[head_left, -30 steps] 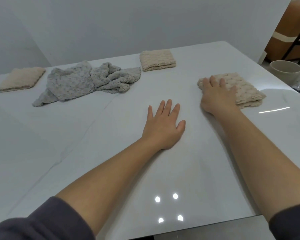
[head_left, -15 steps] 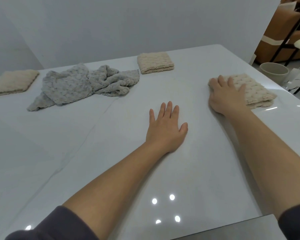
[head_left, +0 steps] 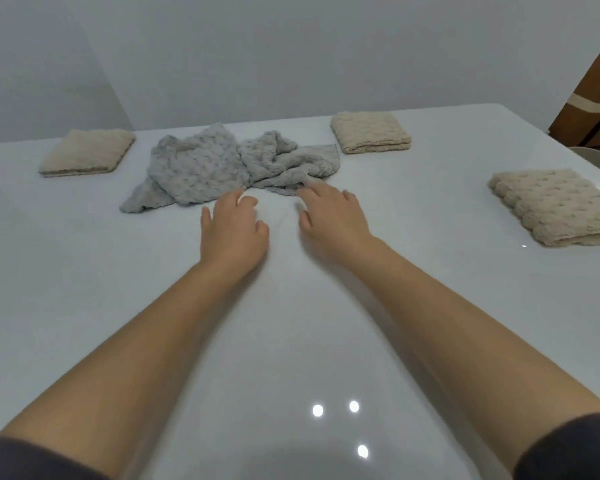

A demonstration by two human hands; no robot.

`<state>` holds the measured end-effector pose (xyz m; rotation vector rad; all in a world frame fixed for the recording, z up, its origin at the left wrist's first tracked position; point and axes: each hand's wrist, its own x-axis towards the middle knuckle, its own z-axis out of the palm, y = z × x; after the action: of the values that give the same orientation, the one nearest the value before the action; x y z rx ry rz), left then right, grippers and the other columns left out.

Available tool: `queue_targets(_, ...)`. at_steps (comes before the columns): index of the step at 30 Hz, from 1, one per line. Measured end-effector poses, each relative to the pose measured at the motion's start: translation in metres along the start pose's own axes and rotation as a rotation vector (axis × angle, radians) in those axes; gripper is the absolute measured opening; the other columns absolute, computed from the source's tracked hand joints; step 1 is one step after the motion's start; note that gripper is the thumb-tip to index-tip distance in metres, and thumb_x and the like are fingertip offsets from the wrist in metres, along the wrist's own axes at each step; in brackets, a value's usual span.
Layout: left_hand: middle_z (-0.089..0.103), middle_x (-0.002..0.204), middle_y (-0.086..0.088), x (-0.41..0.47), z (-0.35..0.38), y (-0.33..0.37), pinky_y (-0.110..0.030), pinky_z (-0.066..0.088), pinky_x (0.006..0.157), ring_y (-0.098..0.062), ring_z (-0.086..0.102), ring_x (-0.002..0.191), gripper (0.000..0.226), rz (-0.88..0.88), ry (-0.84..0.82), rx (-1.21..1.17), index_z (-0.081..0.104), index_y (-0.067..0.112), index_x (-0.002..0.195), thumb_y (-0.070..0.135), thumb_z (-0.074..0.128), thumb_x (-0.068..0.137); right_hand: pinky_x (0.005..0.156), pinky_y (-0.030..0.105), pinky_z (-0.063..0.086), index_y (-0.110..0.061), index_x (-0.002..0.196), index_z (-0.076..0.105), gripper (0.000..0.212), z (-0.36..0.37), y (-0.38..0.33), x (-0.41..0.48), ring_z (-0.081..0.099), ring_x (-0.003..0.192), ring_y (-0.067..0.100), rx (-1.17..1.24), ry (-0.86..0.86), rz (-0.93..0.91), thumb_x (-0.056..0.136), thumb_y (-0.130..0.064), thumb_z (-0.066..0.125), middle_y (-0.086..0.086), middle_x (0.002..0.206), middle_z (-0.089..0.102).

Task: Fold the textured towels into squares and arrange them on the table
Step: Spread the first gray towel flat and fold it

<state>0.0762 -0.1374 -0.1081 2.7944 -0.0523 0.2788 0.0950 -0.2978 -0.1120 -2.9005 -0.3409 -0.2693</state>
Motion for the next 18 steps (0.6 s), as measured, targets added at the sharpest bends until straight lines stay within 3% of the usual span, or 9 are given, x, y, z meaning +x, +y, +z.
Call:
queue_targets(2, 0.041, 0.142, -0.009, 0.016, -0.011, -0.036, -0.043, 0.025, 0.108, -0.027, 0.036, 0.132, 0.041, -0.061, 0.102, 0.033, 0.051, 0.011, 0.131, 0.017, 0.048, 0.090, 0.098, 0.040, 0.031, -0.017, 0.131, 0.052, 0.038, 0.006, -0.033, 0.014, 0.044, 0.125, 0.024, 0.005, 0.083, -0.066, 0.095, -0.020, 0.041, 0.004, 0.134, 0.050)
queue_targets(5, 0.044, 0.137, -0.013, 0.037, -0.023, -0.078, -0.044, 0.031, 0.101, -0.031, 0.040, 0.125, 0.041, -0.142, 0.167, 0.083, 0.050, 0.010, 0.130, 0.014, 0.050, 0.089, 0.090, 0.037, 0.033, -0.016, 0.122, 0.056, 0.032, 0.016, -0.073, 0.035, 0.048, 0.116, 0.025, -0.001, 0.135, -0.132, 0.093, -0.017, 0.043, 0.004, 0.122, 0.054)
queue_targets(8, 0.048, 0.133, -0.014, 0.053, -0.024, -0.107, -0.045, 0.033, 0.097, -0.033, 0.043, 0.122, 0.039, -0.151, 0.114, 0.123, 0.049, 0.013, 0.131, 0.020, 0.051, 0.093, 0.089, 0.038, 0.036, -0.014, 0.124, 0.054, 0.034, 0.028, -0.099, 0.057, 0.048, 0.118, 0.026, 0.083, 0.084, -0.136, 0.093, -0.012, 0.043, 0.007, 0.124, 0.055)
queue_targets(11, 0.056, 0.115, -0.009, 0.065, -0.026, -0.121, -0.040, 0.032, 0.088, -0.029, 0.049, 0.108, 0.021, -0.079, 0.160, 0.160, 0.063, 0.016, 0.109, 0.025, 0.051, 0.095, 0.092, 0.039, 0.036, -0.018, 0.130, 0.052, 0.037, 0.041, -0.115, 0.072, 0.047, 0.121, 0.026, 0.128, 0.003, -0.101, 0.093, -0.018, 0.045, 0.005, 0.129, 0.054)
queue_targets(15, 0.052, 0.089, -0.003, 0.063, -0.038, -0.126, -0.038, 0.030, 0.083, -0.025, 0.047, 0.088, 0.012, 0.089, 0.300, -0.034, 0.054, 0.013, 0.086, 0.020, 0.044, 0.091, 0.093, 0.037, 0.030, -0.021, 0.115, 0.059, 0.026, 0.050, -0.128, 0.079, 0.048, 0.115, 0.021, 0.127, 0.124, -0.055, 0.092, -0.026, 0.049, 0.000, 0.118, 0.057)
queue_targets(18, 0.050, 0.075, -0.003, 0.053, -0.050, -0.135, -0.037, 0.034, 0.071, -0.027, 0.045, 0.072, 0.008, 0.105, 0.333, -0.236, 0.045, 0.011, 0.090, 0.012, 0.038, 0.090, 0.086, 0.034, 0.030, -0.018, 0.097, 0.059, 0.014, 0.044, -0.138, 0.079, 0.056, 0.094, 0.020, 0.268, 0.215, -0.040, 0.092, -0.018, 0.046, -0.004, 0.095, 0.062)
